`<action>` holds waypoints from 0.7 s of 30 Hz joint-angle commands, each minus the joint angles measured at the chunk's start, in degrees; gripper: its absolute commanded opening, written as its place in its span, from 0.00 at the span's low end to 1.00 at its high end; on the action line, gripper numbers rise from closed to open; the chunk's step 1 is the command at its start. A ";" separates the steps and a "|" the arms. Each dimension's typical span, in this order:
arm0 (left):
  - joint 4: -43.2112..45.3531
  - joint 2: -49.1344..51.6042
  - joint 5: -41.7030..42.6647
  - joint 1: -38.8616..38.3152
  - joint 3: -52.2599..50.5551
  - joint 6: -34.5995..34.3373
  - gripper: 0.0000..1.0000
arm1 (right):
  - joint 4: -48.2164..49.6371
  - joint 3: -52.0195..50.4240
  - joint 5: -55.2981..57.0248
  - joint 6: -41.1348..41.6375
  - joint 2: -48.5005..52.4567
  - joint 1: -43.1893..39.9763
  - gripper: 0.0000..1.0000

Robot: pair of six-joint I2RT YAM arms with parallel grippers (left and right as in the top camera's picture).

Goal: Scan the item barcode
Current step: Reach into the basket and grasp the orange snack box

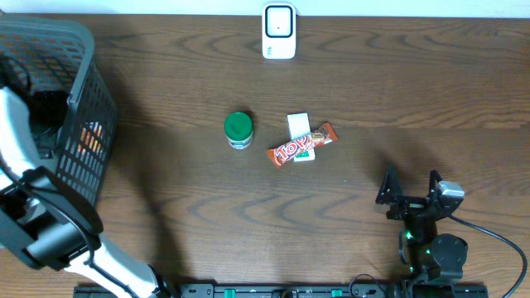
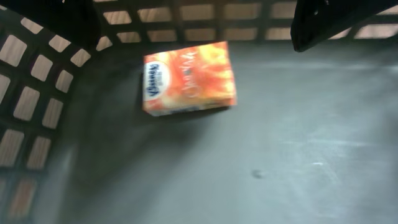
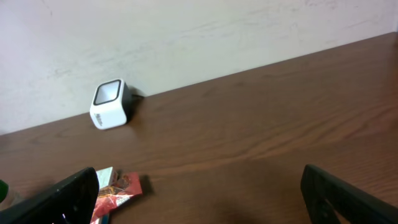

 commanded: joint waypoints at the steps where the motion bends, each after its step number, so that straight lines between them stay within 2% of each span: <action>1: 1.27 1.73 -3.48 -2.03 -0.26 -2.67 0.98 | -0.17 -0.07 0.11 0.61 -0.35 0.28 0.99; 8: 1.62 4.90 -3.41 -3.54 -0.28 -8.92 0.98 | -0.17 -0.07 0.11 0.61 -0.35 0.28 0.99; 21: 2.01 7.08 -3.48 -3.91 -0.31 -8.92 0.98 | -0.17 -0.07 0.11 0.59 -0.35 0.28 0.99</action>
